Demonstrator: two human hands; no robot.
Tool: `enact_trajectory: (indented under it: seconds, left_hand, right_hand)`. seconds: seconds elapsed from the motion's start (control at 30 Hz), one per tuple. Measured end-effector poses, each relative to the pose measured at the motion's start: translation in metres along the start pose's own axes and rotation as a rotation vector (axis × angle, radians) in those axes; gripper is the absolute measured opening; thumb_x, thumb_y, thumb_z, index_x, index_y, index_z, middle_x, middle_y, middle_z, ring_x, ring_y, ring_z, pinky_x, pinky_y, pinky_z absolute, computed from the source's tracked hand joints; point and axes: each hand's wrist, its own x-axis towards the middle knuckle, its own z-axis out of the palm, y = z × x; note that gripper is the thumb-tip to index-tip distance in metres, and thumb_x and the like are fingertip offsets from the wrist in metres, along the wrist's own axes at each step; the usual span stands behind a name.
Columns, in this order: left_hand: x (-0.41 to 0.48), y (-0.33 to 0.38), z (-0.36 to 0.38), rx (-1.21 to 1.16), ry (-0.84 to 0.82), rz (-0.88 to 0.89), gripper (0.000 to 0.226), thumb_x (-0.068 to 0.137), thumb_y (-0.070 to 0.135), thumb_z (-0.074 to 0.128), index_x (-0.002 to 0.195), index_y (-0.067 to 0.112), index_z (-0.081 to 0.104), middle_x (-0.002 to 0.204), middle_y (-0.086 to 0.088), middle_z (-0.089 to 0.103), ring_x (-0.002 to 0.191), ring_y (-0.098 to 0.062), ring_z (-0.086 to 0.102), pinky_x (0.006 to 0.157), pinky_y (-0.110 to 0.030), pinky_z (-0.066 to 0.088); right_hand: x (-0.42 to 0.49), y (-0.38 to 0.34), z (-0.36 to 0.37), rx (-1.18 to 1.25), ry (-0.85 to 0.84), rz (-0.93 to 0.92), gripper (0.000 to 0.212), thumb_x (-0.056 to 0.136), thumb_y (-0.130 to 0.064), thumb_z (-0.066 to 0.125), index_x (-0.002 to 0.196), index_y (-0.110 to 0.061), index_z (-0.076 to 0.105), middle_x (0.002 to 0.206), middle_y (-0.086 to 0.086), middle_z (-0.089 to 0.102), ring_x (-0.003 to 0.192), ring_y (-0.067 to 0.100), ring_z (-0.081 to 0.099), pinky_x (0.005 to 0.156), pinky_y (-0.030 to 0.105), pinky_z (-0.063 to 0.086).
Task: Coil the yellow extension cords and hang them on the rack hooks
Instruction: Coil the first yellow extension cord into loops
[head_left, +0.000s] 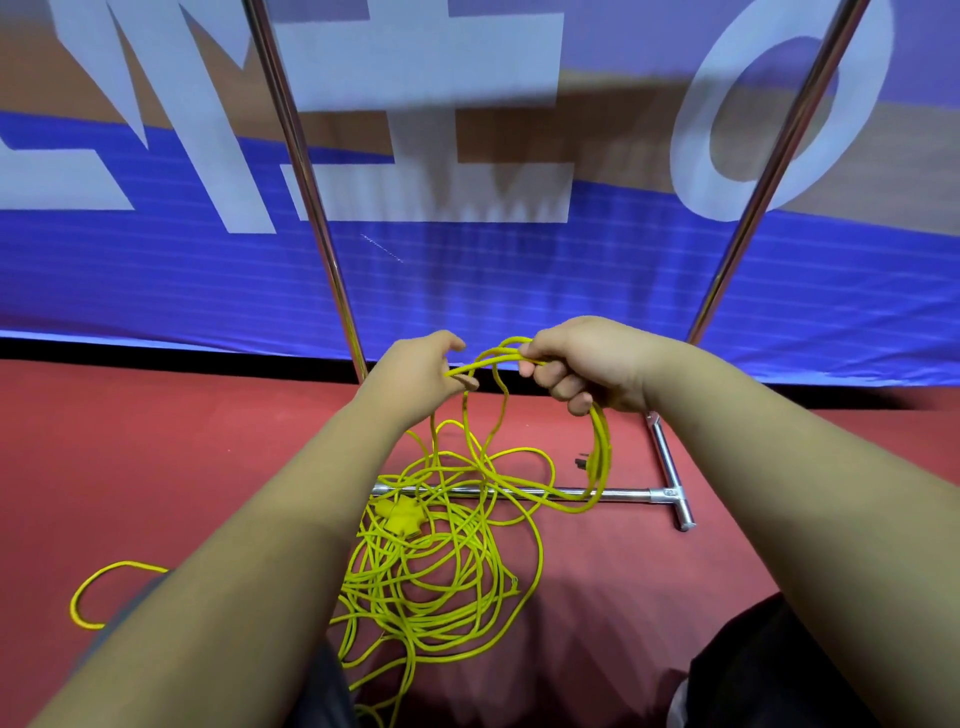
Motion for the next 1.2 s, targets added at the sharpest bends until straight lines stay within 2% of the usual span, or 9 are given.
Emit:
enact_trajectory:
  seconds: [0.13,0.27,0.47,0.57,0.67,0.83,1.0,1.1,1.2]
  left_hand:
    - [-0.006,-0.027,0.008,-0.136,-0.230,-0.071,0.018,0.089,0.030,0.080,0.102,0.031,0.068,0.082,0.004,0.071,0.084,-0.018,0.071,0.074,-0.032,0.055]
    - [-0.012,-0.059,0.019,0.053,-0.370,-0.158,0.003,0.100,0.021,0.065,0.098,0.024,0.065,0.097,-0.001,0.074,0.091,-0.021,0.069,0.074,-0.028,0.048]
    - [-0.018,-0.079,0.015,0.127,-0.511,-0.314,0.027,0.109,0.027,0.048,0.111,0.011,0.070,0.108,-0.004,0.073,0.103,-0.024,0.063,0.088,-0.029,0.045]
    - [-0.016,-0.066,0.010,-0.066,-0.470,-0.335,0.032,0.107,0.041,0.050,0.096,0.015,0.065,0.086,-0.001,0.077,0.091,-0.020,0.070,0.093,-0.035,0.047]
    - [-0.012,-0.059,0.007,-0.071,-0.434,-0.244,0.046,0.105,0.053,0.048,0.077,0.018,0.061,0.074,-0.001,0.072,0.075,-0.021,0.065,0.083,-0.034,0.047]
    - [-0.017,-0.050,-0.001,-0.120,-0.529,-0.118,0.021,0.104,0.029,0.062,0.088,0.027,0.075,0.085,0.005,0.072,0.088,-0.017,0.067,0.087,-0.032,0.052]
    - [-0.017,-0.018,-0.023,-0.130,-0.282,0.079,0.013,0.096,0.026,0.074,0.100,0.036,0.081,0.091,0.022,0.072,0.085,0.011,0.064,0.082,-0.022,0.048]
    - [-0.021,0.003,-0.034,-0.298,-0.142,0.125,0.014,0.094,0.022,0.076,0.099,0.033,0.082,0.087,0.016,0.070,0.074,0.005,0.060,0.073,-0.017,0.043]
    - [-0.025,0.020,-0.043,-0.369,-0.038,0.163,0.015,0.094,0.022,0.075,0.099,0.034,0.082,0.092,0.006,0.068,0.085,-0.002,0.063,0.080,-0.022,0.046]
  right_hand:
    - [0.001,-0.005,0.001,0.108,0.098,-0.068,0.020,0.099,-0.027,0.049,0.082,-0.018,0.053,0.062,-0.007,0.023,0.048,0.012,0.015,0.041,0.024,0.017]
    - [-0.006,-0.011,-0.009,0.326,0.152,-0.147,0.023,0.095,-0.029,0.047,0.074,-0.021,0.048,0.061,-0.009,0.019,0.049,0.012,0.009,0.041,0.022,0.011]
    - [-0.015,-0.013,-0.034,0.718,0.266,-0.232,0.029,0.097,-0.032,0.053,0.070,-0.023,0.051,0.058,-0.012,0.021,0.044,0.009,0.012,0.039,0.024,0.011]
    - [-0.015,-0.012,-0.039,0.759,0.318,-0.264,0.028,0.099,-0.032,0.054,0.073,-0.023,0.052,0.056,-0.011,0.024,0.044,0.009,0.014,0.038,0.024,0.014]
    - [-0.012,-0.009,-0.044,0.772,0.387,-0.266,0.026,0.101,-0.033,0.054,0.077,-0.023,0.053,0.055,-0.011,0.028,0.043,0.009,0.016,0.037,0.024,0.018]
    - [-0.003,0.001,-0.042,0.646,0.479,-0.213,0.024,0.103,-0.034,0.057,0.083,-0.020,0.055,0.057,-0.010,0.031,0.043,0.010,0.022,0.040,0.023,0.024]
    - [0.010,0.011,-0.026,0.470,0.438,-0.132,0.016,0.101,-0.027,0.063,0.087,-0.020,0.058,0.062,-0.006,0.040,0.045,0.011,0.030,0.045,0.024,0.030]
    - [0.018,0.015,-0.015,0.384,0.389,-0.100,0.009,0.099,-0.022,0.067,0.094,-0.017,0.060,0.065,-0.002,0.050,0.046,0.011,0.037,0.048,0.026,0.034]
    - [0.023,0.019,-0.003,0.270,0.293,-0.046,0.008,0.098,-0.022,0.069,0.097,-0.016,0.065,0.070,0.001,0.064,0.048,0.012,0.043,0.049,0.027,0.039]
